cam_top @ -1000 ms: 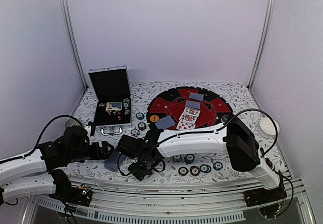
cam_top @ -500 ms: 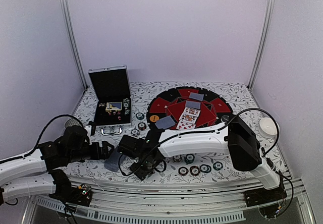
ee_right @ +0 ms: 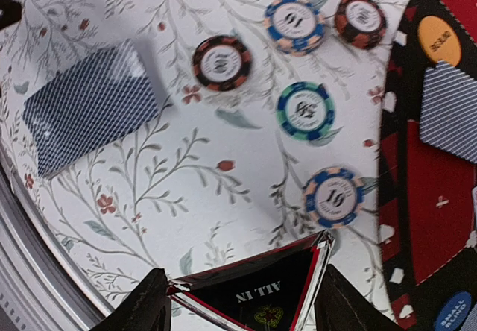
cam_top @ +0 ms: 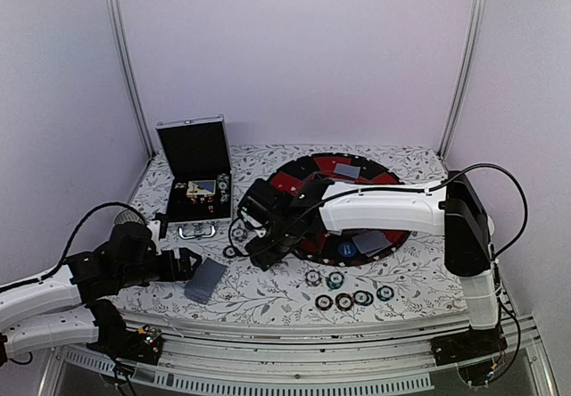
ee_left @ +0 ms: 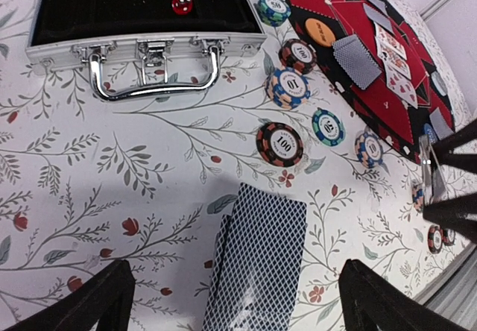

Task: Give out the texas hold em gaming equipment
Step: Place the all-in button at position 4.

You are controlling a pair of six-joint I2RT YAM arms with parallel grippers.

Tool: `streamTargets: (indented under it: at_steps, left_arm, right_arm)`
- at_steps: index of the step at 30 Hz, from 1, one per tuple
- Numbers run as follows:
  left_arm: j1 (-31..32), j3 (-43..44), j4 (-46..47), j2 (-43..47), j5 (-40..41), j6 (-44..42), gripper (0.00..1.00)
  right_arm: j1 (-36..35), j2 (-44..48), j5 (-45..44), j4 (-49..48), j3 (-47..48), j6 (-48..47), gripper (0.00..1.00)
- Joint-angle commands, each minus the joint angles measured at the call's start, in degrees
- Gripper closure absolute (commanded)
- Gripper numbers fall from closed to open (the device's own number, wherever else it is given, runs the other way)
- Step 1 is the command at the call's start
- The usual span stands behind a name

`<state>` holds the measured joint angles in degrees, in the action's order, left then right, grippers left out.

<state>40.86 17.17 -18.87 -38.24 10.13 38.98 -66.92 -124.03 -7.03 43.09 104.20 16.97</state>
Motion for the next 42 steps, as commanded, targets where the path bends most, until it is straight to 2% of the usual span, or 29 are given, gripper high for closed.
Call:
streamTargets:
  at_steps: [1, 12, 21, 24, 26, 29, 35, 39, 42]
  left_arm:
    - [0.17, -0.52, 1.04, 0.40, 0.42, -1.01, 0.02]
    - [0.11, -0.87, 1.77, 0.39, 0.59, -1.31, 0.02]
    - [0.18, -0.87, 1.98, -0.17, 0.85, -1.52, 0.02]
    - [0.16, -0.83, 2.41, -0.32, 0.94, -1.88, 0.02]
    - [0.14, -0.67, 2.52, -0.56, 0.95, -2.04, 0.02]
    - [0.22, -0.48, 2.51, -0.86, 0.99, -2.22, 0.02]
    - [0.14, 0.92, 3.23, -1.33, 2.88, -4.58, 0.02]
    - [0.11, 4.18, 5.21, -2.38, 7.12, -9.47, 0.02]
    - [-0.20, 6.29, 10.44, -3.07, 9.74, -15.32, 0.02]
  right_arm:
    - [5.61, 1.94, -1.23, -2.62, -1.10, -3.06, 0.48]
    - [14.64, -4.09, -0.50, -5.22, -2.26, -5.23, 0.49]
    - [14.95, -8.50, 0.32, -5.08, -0.23, -4.56, 0.49]
    - [14.91, -8.69, 0.64, -5.09, 0.05, -4.32, 0.40]
    - [14.95, -8.41, 0.76, -5.11, 0.22, -4.15, 0.27]
    - [14.99, -6.91, 0.96, -5.06, -0.21, -3.84, 0.01]
    - [14.96, -0.09, 3.15, -4.78, -1.12, -3.61, 0.01]
    - [15.33, 7.93, 4.38, -6.43, -2.96, -5.44, 0.01]
    - [18.42, 15.88, 4.91, -10.58, -8.31, -7.39, 0.01]
